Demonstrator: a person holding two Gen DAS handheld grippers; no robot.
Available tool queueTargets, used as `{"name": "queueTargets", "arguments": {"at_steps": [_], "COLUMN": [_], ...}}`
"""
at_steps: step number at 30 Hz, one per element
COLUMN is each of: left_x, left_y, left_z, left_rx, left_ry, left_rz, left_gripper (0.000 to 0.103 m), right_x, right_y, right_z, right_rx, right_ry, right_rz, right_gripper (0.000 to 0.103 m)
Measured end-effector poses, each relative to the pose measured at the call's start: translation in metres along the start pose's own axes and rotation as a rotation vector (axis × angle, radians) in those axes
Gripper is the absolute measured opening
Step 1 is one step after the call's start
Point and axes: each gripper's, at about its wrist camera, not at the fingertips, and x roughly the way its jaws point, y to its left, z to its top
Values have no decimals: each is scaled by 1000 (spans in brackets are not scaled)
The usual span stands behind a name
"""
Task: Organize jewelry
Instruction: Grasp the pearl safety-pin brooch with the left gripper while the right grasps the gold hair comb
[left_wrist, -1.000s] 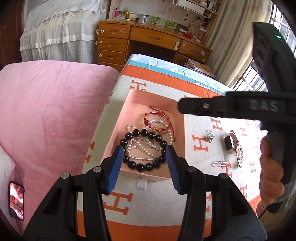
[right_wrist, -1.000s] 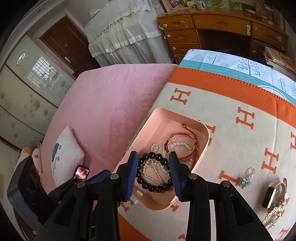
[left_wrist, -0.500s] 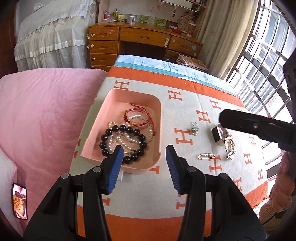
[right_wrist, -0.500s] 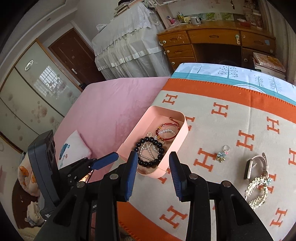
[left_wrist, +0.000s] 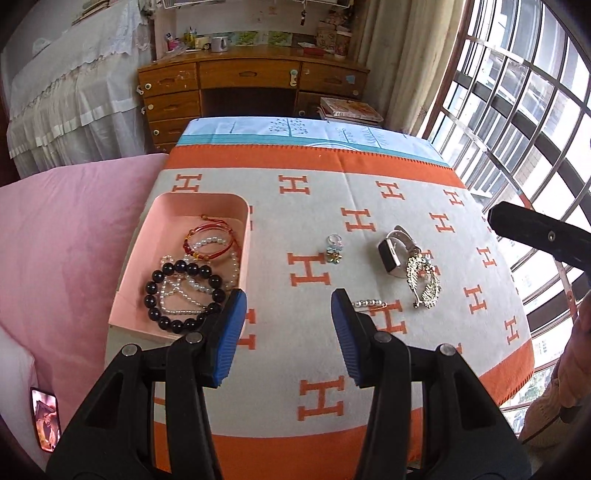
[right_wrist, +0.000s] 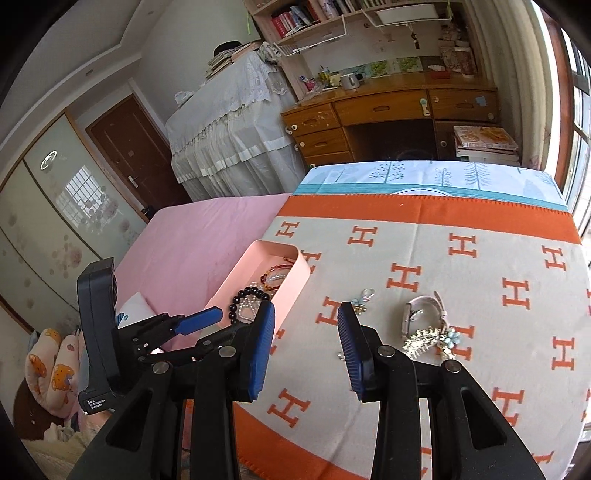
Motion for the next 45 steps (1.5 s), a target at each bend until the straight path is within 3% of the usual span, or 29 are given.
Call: {"name": "queueTargets", "arguments": {"at_steps": [11, 14, 19, 25, 33, 43, 45], "left_x": [42, 63, 99, 125, 147, 158, 159], "left_y": [-54, -64, -73, -82, -96, -103, -103], "left_z": [0, -3, -8, -10, -12, -3, -2], "left_rx": [131, 176, 269, 392, 483, 528, 518], "left_ry": [87, 140, 239, 297, 352, 359, 375], "left_rz": [-69, -91, -63, -65, -76, -113, -143], "left_gripper": [45, 45, 45, 45, 45, 44, 34], "right_x": [-14, -3, 26, 63, 99, 131, 134], "right_y": [-81, -100, -120, -143, -153, -145, -144], "right_z": [-19, -24, -35, -51, -60, -54, -54], "right_rx": [105, 112, 87, 86, 81, 28, 14], "right_ry": [5, 26, 87, 170, 233, 268, 264], "right_rz": [-100, -131, -181, -176, -154, -174, -181], "right_gripper": [36, 36, 36, 36, 36, 36, 30]}}
